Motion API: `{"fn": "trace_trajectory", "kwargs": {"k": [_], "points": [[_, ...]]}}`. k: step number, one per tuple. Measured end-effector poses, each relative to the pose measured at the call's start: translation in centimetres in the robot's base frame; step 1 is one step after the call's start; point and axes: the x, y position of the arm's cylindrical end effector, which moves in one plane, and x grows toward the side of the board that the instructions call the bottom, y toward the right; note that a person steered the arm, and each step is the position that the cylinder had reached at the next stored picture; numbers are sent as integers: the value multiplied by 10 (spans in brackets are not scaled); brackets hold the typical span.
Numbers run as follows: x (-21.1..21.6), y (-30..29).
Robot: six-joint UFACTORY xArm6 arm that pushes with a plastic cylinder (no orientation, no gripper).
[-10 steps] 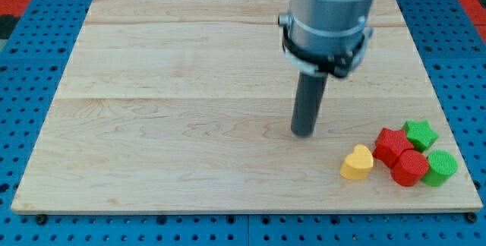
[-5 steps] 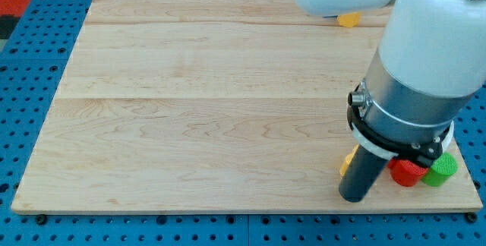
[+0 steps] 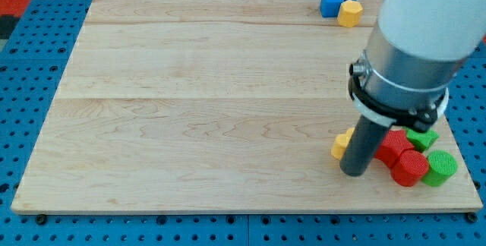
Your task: Push the yellow heart towards the yellow hexagon and blue cube
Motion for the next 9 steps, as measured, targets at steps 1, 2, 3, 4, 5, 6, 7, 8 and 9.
{"fn": "trace_trajectory", "kwargs": {"k": [1,2,3,4,5,6,7,8,9], "points": [[-26,0],[-56,-1],[-86,-12],[-122,-21],[-162,-22],[-196,-22],[-227,-22],[-237,-21],[-230,-21]]}}
